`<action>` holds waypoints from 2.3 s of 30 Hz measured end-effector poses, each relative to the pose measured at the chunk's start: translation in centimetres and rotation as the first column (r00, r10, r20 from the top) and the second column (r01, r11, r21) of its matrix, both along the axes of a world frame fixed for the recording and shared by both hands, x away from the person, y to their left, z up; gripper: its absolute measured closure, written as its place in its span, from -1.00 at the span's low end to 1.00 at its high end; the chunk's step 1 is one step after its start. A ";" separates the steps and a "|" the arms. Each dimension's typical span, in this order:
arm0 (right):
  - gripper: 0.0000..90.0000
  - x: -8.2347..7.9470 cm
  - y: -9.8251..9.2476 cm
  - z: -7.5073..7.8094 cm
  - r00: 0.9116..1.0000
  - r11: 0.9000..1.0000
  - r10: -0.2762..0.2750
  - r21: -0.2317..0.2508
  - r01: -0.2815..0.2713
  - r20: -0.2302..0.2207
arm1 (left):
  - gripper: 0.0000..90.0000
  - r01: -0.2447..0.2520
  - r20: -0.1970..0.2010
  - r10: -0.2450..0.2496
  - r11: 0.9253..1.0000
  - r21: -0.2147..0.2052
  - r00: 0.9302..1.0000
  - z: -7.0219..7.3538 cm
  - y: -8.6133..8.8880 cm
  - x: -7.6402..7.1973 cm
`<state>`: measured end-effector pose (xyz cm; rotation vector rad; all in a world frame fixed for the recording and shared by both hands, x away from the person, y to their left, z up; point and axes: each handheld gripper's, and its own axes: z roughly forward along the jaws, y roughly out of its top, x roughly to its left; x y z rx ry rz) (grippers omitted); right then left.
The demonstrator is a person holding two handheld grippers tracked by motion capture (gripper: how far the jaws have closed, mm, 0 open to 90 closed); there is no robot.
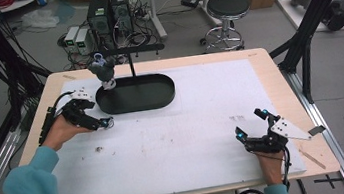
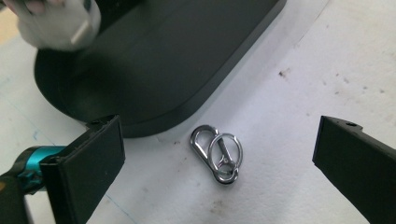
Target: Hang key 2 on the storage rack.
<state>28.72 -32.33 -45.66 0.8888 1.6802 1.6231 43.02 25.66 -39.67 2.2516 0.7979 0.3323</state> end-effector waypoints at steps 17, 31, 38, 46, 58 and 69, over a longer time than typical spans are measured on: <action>-0.98 0.0 0.0 0.0 1.000 1.000 0.002 0.001 -0.002 0.001 | -0.66 0.004 -0.087 -0.001 0.999 0.037 0.996 -1.6 -0.7 0.8; -0.98 0.0 0.0 0.0 1.000 1.000 0.001 0.000 -0.001 0.003 | -0.36 -0.003 -0.140 0.013 0.998 0.068 0.990 -2.2 -0.8 1.0; -0.98 0.0 0.0 0.0 1.000 1.000 0.001 0.002 -0.001 0.001 | -0.15 0.006 -0.155 0.005 0.997 0.072 0.988 -2.4 -1.1 1.0; -0.98 0.0 0.0 0.0 1.000 1.000 0.001 0.004 -0.001 0.000 | 0.12 0.021 -0.172 -0.007 0.997 0.078 0.985 -2.5 -1.2 1.1; -0.98 0.0 0.0 0.0 1.000 1.000 0.002 0.002 -0.002 0.001 | 0.39 0.028 -0.165 -0.014 0.996 0.082 0.986 -2.4 -1.2 1.0; -0.98 0.0 0.0 0.0 1.000 1.000 0.002 0.004 -0.002 0.000 | 0.57 0.047 -0.154 -0.034 0.996 0.078 0.987 -2.1 -1.1 0.8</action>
